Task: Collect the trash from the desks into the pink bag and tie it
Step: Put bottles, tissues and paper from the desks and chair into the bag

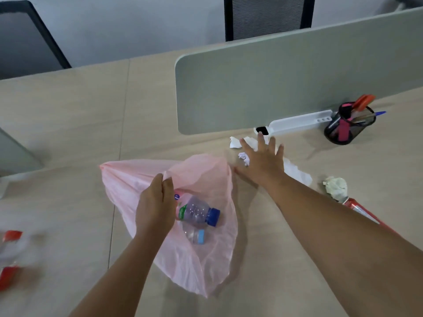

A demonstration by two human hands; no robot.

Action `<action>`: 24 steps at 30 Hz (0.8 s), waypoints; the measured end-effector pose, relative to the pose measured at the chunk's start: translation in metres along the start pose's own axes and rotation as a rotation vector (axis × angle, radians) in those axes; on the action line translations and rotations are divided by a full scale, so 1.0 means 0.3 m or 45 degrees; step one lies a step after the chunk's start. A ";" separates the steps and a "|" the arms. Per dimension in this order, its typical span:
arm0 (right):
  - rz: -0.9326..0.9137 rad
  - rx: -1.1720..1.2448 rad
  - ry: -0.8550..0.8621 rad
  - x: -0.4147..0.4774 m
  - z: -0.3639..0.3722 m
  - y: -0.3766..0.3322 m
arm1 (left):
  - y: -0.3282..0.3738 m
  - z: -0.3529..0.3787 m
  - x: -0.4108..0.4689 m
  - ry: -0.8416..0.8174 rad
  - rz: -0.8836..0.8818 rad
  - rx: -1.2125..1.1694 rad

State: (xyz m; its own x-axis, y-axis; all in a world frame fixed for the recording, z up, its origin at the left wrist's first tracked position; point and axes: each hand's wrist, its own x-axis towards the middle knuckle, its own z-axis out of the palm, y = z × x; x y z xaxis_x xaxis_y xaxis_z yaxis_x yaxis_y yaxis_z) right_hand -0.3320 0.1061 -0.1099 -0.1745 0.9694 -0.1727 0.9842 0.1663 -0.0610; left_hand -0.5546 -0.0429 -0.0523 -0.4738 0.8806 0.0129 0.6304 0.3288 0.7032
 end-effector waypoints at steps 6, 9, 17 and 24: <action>-0.186 0.114 0.034 0.106 0.123 -0.052 | -0.008 0.017 0.025 -0.037 -0.005 0.067; -0.184 0.077 0.228 0.052 0.153 -0.057 | -0.011 -0.001 0.038 -0.042 -0.033 0.051; -0.240 0.582 0.598 -0.193 -0.017 -0.150 | 0.025 -0.117 0.014 -0.046 0.010 0.032; -0.806 0.708 0.491 -0.414 -0.041 -0.455 | 0.030 -0.265 -0.044 -0.048 0.056 -0.039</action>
State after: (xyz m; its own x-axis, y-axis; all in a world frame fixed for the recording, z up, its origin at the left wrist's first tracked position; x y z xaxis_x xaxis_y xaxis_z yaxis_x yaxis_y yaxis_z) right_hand -0.4443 -0.0346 -0.0680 -0.5541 0.7371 0.3868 0.5354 0.6714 -0.5123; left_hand -0.5915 -0.0789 0.0103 -0.4220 0.9064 0.0182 0.6308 0.2791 0.7240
